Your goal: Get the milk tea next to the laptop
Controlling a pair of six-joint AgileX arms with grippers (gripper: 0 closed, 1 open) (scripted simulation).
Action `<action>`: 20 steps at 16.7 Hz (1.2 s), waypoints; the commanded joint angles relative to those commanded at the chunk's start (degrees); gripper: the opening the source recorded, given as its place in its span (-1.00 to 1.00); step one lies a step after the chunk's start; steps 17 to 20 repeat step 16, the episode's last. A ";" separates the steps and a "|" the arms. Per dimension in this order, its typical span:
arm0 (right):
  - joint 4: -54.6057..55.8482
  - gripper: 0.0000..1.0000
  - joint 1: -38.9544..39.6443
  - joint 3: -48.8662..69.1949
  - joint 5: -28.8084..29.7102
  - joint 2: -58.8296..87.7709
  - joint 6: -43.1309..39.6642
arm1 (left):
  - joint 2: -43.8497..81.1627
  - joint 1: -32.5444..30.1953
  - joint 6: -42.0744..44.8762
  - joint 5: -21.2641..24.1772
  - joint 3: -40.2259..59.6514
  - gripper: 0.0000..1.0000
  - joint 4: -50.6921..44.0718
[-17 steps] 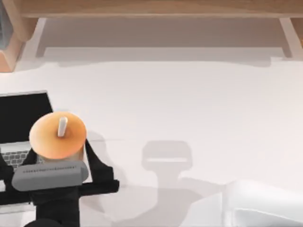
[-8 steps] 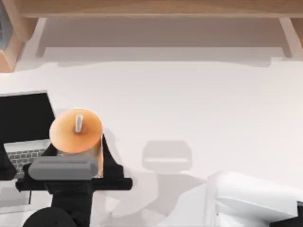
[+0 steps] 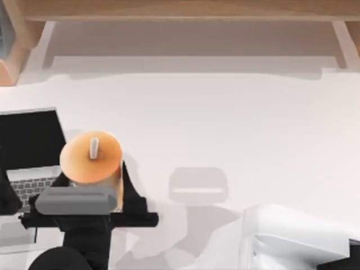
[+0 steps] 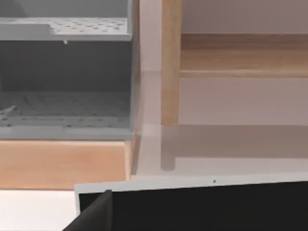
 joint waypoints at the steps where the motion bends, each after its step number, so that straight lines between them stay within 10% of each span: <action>1: 0.00 -0.40 0.00 0.00 0.00 0.00 0.00 | 0.00 0.00 0.00 0.00 0.00 1.00 0.00; 10: 0.00 0.96 0.00 0.00 0.00 0.00 0.00 | 0.00 0.00 0.00 0.00 0.00 1.00 0.00; 20: 0.00 1.00 0.00 0.00 0.00 0.00 0.00 | 0.00 0.00 0.00 0.00 0.00 1.00 0.00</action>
